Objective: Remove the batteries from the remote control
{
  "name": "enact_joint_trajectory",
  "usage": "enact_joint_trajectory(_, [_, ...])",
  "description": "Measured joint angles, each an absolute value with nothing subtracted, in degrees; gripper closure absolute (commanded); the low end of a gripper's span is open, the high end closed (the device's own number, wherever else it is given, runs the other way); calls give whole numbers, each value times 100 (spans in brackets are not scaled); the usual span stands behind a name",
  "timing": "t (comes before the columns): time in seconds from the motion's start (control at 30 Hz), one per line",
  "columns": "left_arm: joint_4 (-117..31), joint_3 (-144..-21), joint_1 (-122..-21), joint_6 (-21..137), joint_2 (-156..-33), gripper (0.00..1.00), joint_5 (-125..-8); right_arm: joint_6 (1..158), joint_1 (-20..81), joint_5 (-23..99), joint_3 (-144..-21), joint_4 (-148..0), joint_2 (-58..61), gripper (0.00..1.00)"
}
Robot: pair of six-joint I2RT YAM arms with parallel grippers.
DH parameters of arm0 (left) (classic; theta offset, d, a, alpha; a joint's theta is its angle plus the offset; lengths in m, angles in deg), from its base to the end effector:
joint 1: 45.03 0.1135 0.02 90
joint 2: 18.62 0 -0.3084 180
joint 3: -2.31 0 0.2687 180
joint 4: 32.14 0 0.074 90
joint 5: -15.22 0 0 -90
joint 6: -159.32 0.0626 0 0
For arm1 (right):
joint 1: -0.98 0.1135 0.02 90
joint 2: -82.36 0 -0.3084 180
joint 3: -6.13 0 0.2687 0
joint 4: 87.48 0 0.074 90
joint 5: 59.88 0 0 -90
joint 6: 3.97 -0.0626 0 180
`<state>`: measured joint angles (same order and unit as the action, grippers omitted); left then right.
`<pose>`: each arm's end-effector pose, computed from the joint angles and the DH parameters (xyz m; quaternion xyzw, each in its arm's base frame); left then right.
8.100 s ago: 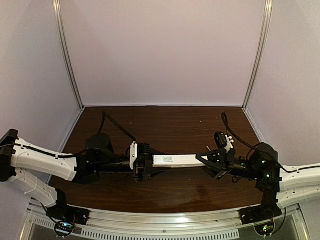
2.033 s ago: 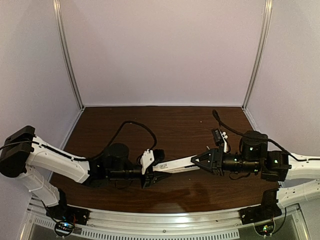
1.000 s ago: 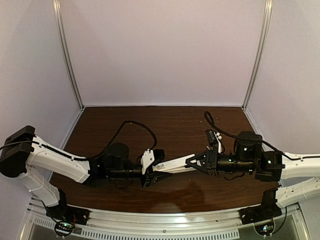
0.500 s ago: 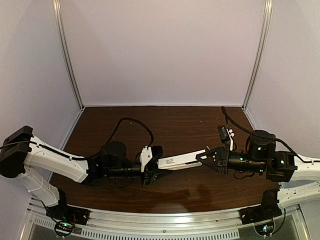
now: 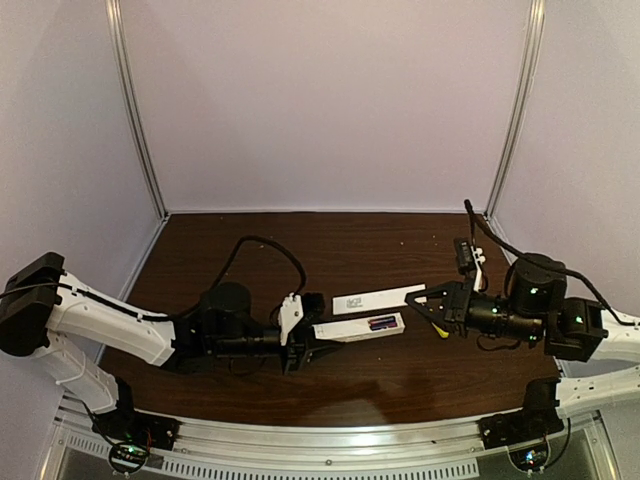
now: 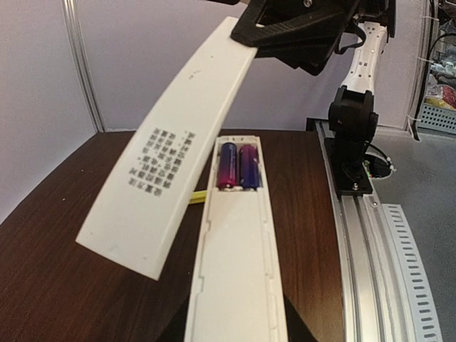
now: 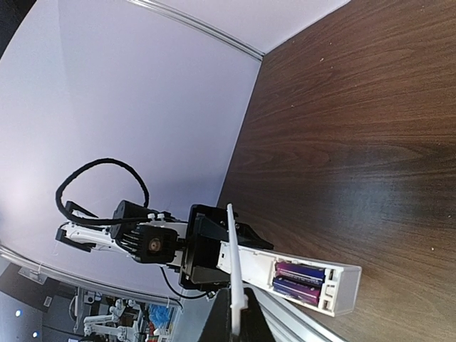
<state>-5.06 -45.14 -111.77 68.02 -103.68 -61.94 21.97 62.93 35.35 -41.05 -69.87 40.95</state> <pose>0.1211 -0.3170 0.2321 0.4732 0.6043 -0.4267 0.4784 0.0841 0.1699 0.3165 -0.0145 0.7759 0.5772 0.2543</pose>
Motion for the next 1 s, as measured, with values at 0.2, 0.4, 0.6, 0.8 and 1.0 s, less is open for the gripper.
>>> enact_joint_trajectory(0.2, [-504,-4509,-11177,6800,-10366,100,-6194,2512,6291,2975,-4527,-6454,4143,100])
enact_joint_trajectory(0.4, [-501,-4507,-11177,6802,-10335,100,-6194,2934,6284,1957,-4973,-5667,4279,100])
enact_joint_trajectory(0.6, [-501,-4507,-11177,6800,-10335,100,-6194,3343,6276,764,-5305,-4814,4290,100])
enact_joint_trajectory(0.8, [-501,-4507,-11177,6800,-10335,100,-6191,3655,6197,-410,-5683,-3986,3874,100])
enact_joint_trajectory(1.0, [-501,-4507,-11177,6800,-10337,100,-6189,3902,5852,-1158,-6022,-3350,3116,100])
